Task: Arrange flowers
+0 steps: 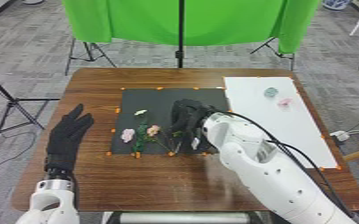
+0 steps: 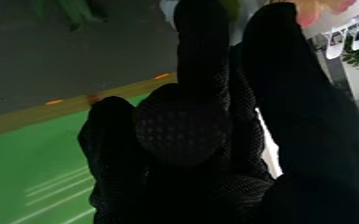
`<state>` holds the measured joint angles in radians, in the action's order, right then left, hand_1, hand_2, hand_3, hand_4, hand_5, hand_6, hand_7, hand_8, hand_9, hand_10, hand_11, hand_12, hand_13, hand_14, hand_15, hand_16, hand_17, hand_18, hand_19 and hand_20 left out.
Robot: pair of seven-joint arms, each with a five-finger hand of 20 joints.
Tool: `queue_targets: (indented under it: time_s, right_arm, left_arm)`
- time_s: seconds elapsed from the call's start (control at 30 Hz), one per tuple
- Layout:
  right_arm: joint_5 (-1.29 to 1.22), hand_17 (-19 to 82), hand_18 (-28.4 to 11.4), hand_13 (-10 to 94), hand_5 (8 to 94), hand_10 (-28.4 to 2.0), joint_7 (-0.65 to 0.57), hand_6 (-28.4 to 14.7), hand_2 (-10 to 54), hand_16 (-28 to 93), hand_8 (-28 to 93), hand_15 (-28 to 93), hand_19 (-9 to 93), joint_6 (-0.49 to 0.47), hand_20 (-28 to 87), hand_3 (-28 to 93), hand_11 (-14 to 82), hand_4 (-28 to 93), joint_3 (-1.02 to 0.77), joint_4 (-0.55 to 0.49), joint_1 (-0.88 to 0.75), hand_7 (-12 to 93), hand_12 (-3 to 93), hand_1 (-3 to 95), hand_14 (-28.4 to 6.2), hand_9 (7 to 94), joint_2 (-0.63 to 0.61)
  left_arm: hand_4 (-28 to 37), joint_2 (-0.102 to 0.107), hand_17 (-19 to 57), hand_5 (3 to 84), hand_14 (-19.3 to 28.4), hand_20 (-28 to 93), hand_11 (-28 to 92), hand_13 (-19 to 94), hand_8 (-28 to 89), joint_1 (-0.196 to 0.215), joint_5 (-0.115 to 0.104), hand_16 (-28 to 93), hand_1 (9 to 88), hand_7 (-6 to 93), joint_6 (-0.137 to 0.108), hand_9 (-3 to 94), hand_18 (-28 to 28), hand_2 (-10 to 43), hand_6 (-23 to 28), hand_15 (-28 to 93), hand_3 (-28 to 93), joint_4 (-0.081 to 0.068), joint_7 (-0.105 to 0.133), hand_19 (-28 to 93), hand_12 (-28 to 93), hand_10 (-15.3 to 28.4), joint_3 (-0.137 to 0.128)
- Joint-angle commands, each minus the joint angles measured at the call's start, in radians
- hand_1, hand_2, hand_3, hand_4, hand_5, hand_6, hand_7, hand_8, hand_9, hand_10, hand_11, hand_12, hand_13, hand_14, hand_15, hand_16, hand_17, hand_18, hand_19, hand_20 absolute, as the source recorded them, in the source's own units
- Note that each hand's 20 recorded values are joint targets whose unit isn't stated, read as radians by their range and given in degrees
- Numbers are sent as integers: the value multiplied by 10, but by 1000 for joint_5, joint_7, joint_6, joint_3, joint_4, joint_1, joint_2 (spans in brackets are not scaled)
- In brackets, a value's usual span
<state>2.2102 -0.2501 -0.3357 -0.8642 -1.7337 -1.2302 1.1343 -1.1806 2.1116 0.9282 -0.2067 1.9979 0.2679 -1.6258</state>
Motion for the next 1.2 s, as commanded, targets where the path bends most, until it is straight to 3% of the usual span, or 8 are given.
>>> queue_targets:
  time_s: [0.03, 0.37, 0.5, 0.67, 0.73, 0.8, 1.2]
  right_arm:
    - [-5, 632, -101, 913, 718, -91, 11, 27, -95, 343, 47, 577, 932, -20, 533, 486, 163, -131, -19, -23, 11, 159, 326, 563, -5, 882, -19]
    - [-6, 628, -108, 911, 682, -102, -4, 32, -95, 342, 3, 578, 932, 61, 537, 573, 239, -167, -195, -154, -14, 163, 245, 489, -7, 865, -97]
    - [-4, 618, -113, 902, 684, -108, -64, 32, -95, 342, 4, 576, 932, 106, 538, 575, 243, -166, -316, -145, -40, 165, 234, 483, -13, 856, -124]
    - [84, 604, -117, 890, 683, -117, -130, 28, -95, 341, -2, 576, 932, 153, 534, 580, 235, -164, -419, -52, -58, 157, 228, 468, -18, 839, -130]
    - [133, 602, -119, 887, 679, -120, -147, 26, -95, 340, -42, 578, 932, 130, 534, 593, 230, -159, -451, -10, -61, 156, 225, 446, -20, 829, -122]
    - [185, 600, -121, 881, 666, -125, -146, 22, -95, 341, -92, 583, 932, 133, 537, 602, 224, -155, -466, 46, -55, 156, 224, 427, -24, 812, -113]
    - [467, 597, -127, 868, 651, -131, -115, 24, -95, 337, -95, 602, 932, 99, 552, 607, 228, -148, -563, 270, -37, 158, 229, 400, -32, 796, -29]
  left_arm:
    - [-275, -6, 68, 410, 158, 184, 134, 347, -53, 10, 0, 12, 204, 53, 8, 419, 109, 41, 46, 95, 646, -5, -3, 17, 96, 134, 1]
    - [-276, -6, 68, 409, 159, 184, 134, 347, -53, 11, 5, 12, 204, 52, 5, 419, 109, 40, 45, 95, 645, -1, -4, 17, 96, 134, -1]
    - [-276, -4, 67, 409, 158, 184, 133, 346, -53, 13, 7, 12, 204, 53, 2, 419, 109, 40, 45, 95, 645, 2, -1, 17, 96, 134, -3]
    - [-276, -3, 68, 410, 158, 184, 133, 347, -53, 18, 6, 12, 204, 54, 1, 419, 109, 41, 44, 95, 644, 4, -3, 17, 96, 134, -5]
    - [-276, -4, 67, 410, 159, 184, 133, 347, -54, 18, 5, 12, 204, 54, -1, 419, 109, 41, 45, 95, 644, 5, -1, 17, 96, 134, -5]
    - [-276, -4, 67, 410, 158, 184, 133, 347, -54, 18, 5, 12, 204, 54, -2, 419, 109, 41, 45, 95, 645, 4, -4, 17, 96, 134, -4]
    - [-278, 0, 67, 411, 158, 184, 134, 347, -54, -2, 10, 12, 204, 54, 5, 420, 109, 41, 45, 95, 646, -3, -11, 17, 95, 134, 5]
